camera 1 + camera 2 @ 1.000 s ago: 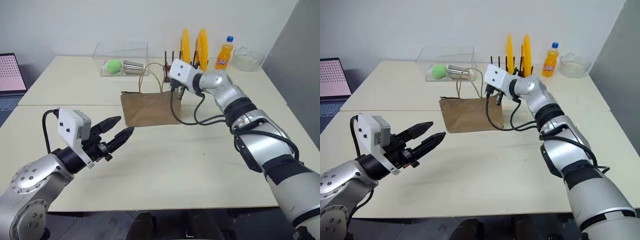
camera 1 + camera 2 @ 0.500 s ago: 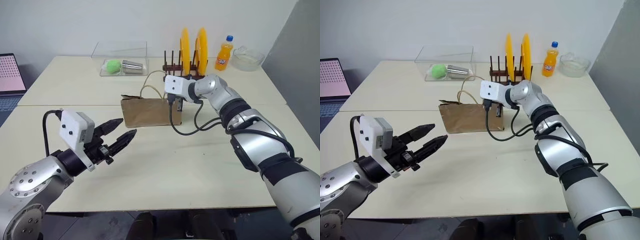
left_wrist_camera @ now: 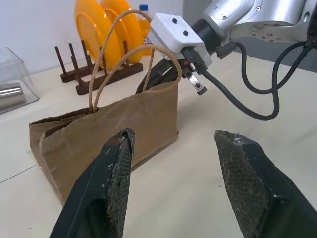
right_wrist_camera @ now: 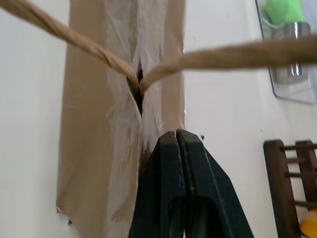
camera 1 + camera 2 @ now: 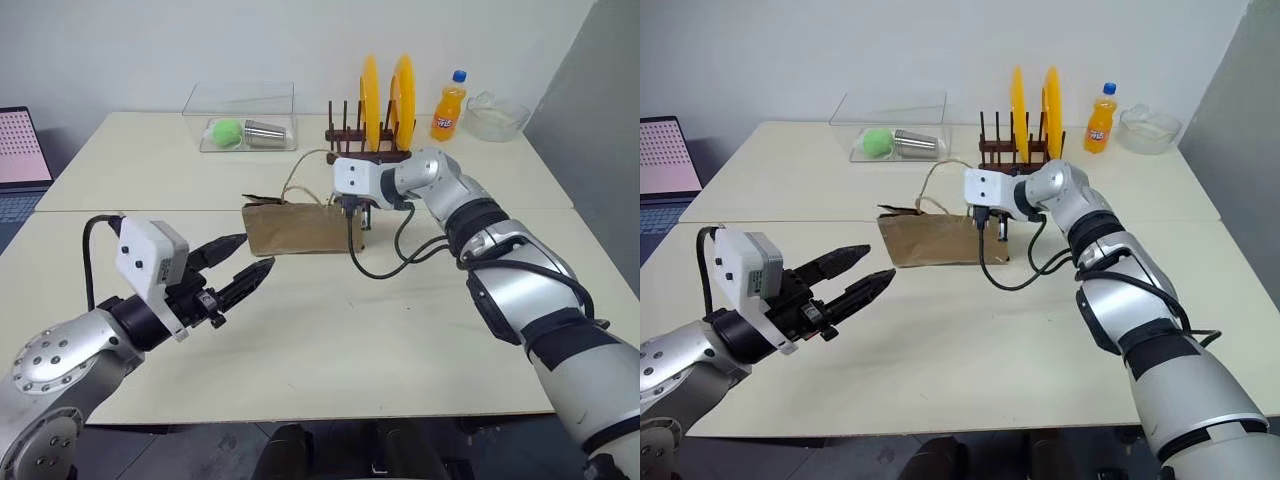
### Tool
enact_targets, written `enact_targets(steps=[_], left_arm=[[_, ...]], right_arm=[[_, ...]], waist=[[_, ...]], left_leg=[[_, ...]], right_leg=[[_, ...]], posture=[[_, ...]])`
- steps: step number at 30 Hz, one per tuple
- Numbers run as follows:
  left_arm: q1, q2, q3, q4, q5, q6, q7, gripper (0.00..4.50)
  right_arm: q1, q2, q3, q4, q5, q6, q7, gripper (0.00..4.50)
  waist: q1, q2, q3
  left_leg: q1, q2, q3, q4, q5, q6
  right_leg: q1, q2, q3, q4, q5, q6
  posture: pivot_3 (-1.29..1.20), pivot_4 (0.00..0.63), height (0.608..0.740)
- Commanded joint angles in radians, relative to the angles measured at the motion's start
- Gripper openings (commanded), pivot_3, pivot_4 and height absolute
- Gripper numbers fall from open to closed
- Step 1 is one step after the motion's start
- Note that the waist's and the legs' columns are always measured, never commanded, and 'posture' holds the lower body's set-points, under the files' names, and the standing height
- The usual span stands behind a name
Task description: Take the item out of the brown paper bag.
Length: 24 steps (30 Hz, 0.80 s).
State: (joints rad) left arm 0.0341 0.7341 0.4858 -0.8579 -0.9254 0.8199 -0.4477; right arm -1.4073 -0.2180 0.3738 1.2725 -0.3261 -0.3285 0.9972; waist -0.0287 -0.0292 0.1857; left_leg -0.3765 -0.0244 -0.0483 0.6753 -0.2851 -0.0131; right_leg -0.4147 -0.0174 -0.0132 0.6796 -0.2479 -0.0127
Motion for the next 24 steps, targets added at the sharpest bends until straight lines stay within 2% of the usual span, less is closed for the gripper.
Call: enact_targets(steps=[1, 6, 13, 20, 24], left_arm=[[0.012, 0.03, 0.015, -0.013, -0.025, -0.02, -0.019, 2.73], [0.037, 0.062, 0.028, -0.005, -0.028, -0.033, -0.051, 2.73], [0.085, 0.092, 0.013, 0.007, 0.001, -0.069, -0.129, 2.73], [0.123, 0.095, -0.014, 0.034, 0.064, -0.129, -0.194, 2.73], [0.154, 0.116, -0.045, 0.065, 0.164, -0.206, -0.272, 2.73]], right_arm=[[0.021, -0.011, -0.022, -0.068, 0.03, -0.035, 0.072, 0.04], [0.093, -0.037, -0.021, -0.185, 0.066, -0.04, 0.179, 0.04], [0.243, -0.104, -0.007, -0.464, 0.117, 0.042, 0.302, 0.04], [0.3, -0.148, -0.025, -0.636, 0.135, 0.095, 0.273, 0.04], [0.396, -0.181, -0.11, -0.903, 0.273, 0.249, 0.285, 0.04]], waist=[[0.0, 0.0, 0.0], [0.0, 0.001, 0.0], [0.001, 0.002, 0.001], [0.001, 0.005, 0.003], [0.004, 0.005, 0.003]], left_leg=[[0.0, 0.0, 0.0, 0.0, 0.0, 0.0], [0.0, 0.0, 0.0, -0.001, 0.0, 0.0], [0.0, 0.0, 0.0, -0.001, 0.0, 0.0], [0.0, 0.0, 0.0, -0.001, 0.0, 0.0], [0.0, 0.0, 0.0, -0.003, 0.0, 0.0]], right_leg=[[0.0, 0.0, 0.0, 0.0, 0.0, 0.0], [0.0, 0.0, 0.0, 0.0, 0.0, 0.0], [0.0, 0.0, 0.0, 0.0, 0.0, 0.0], [0.0, 0.0, 0.0, 0.0, -0.001, 0.0], [0.0, 0.0, 0.0, -0.002, -0.001, 0.0]], posture=[[0.0, 0.15, 0.74], [0.0, 0.15, 0.74], [0.0, 0.15, 0.74], [0.0, 0.15, 0.74], [0.0, 0.15, 0.74]])
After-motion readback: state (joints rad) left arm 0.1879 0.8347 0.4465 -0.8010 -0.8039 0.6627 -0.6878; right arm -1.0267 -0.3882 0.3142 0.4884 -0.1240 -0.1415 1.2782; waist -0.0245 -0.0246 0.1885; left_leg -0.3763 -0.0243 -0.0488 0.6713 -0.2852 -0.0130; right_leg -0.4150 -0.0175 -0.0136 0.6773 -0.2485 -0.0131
